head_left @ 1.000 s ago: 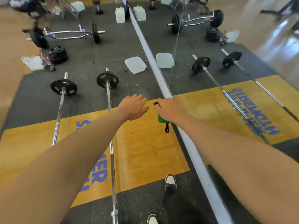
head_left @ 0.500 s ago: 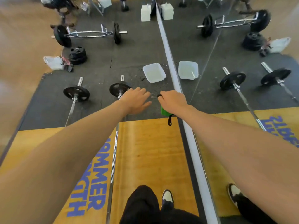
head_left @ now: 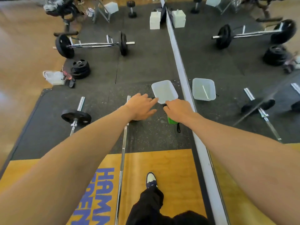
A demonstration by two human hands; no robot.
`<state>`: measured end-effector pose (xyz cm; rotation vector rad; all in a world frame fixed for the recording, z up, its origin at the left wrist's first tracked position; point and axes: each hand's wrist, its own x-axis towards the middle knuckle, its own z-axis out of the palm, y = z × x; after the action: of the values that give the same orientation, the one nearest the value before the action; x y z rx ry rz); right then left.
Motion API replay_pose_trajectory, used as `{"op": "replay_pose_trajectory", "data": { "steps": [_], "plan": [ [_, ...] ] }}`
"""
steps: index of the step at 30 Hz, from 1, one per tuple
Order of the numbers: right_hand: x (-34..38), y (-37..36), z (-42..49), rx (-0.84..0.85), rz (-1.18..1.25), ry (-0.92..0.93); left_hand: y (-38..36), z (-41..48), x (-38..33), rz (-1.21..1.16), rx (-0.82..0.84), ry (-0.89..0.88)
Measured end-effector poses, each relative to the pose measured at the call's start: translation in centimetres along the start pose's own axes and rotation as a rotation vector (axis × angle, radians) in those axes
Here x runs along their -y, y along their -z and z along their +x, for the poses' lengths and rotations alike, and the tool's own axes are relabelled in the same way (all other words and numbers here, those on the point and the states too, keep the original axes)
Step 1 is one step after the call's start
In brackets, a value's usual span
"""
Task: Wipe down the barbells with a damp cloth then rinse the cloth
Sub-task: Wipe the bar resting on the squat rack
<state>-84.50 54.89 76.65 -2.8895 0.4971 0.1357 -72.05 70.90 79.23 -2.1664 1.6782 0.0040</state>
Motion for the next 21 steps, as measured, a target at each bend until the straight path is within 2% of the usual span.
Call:
{"op": "replay_pose_trajectory", "data": {
  "steps": [9,17,21],
  "plan": [
    [-4.9,1.6,18.1,-0.044,0.017,-0.077,0.0,16.2,14.2,-0.044,-0.021,-0.046],
    [-13.1,-1.3,34.8,0.019,0.062,-0.113,-2.4,32.3,24.4,0.013,-0.102,-0.111],
    [-18.7,-4.1,44.0,0.045,0.118,-0.098,-6.3,41.2,27.6,-0.066,-0.118,-0.072]
  ]
}}
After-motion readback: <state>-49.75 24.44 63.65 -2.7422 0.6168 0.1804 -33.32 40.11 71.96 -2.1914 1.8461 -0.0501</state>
